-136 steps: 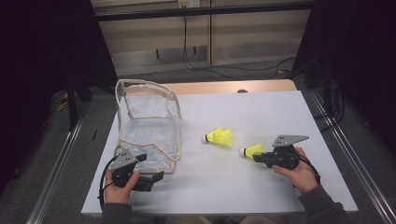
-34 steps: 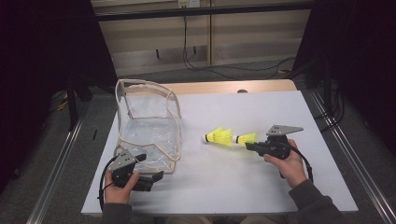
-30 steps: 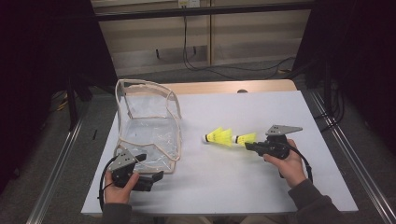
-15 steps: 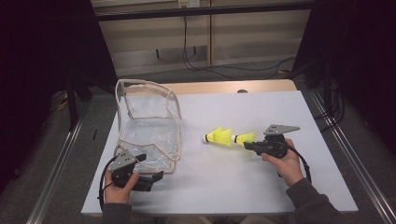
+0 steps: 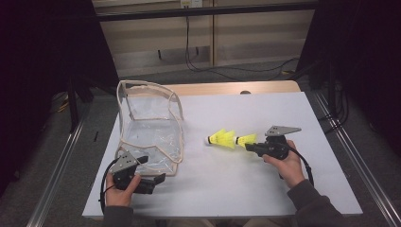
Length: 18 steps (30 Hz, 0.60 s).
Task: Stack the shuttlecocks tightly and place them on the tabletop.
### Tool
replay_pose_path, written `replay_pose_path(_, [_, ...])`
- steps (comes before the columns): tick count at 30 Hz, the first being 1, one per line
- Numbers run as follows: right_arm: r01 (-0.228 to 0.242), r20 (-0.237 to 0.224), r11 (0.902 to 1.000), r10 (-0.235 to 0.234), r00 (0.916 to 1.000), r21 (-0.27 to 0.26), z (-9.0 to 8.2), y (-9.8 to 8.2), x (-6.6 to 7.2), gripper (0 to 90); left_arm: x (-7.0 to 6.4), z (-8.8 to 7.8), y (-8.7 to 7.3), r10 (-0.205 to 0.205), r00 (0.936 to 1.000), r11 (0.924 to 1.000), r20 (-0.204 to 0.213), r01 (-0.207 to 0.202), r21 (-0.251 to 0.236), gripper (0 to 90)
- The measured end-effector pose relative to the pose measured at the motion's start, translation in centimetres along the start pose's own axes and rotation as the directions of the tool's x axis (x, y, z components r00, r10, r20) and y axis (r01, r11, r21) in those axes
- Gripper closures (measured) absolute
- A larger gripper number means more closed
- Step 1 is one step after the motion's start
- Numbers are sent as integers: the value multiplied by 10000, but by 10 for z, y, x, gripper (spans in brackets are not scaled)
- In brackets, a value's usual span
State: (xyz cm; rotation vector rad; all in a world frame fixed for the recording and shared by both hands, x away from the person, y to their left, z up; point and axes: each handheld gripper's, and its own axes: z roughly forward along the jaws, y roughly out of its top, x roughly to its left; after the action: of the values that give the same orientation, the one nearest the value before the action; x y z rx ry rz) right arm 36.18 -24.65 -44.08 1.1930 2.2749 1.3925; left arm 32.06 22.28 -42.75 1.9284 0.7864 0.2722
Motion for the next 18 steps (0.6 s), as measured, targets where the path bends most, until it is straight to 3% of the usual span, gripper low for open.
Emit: replay_pose_path(18, [-12,8,10000,12,10000,24,7,4,1,891,0,0,0,-36,10000,10000,24,36,-54,18])
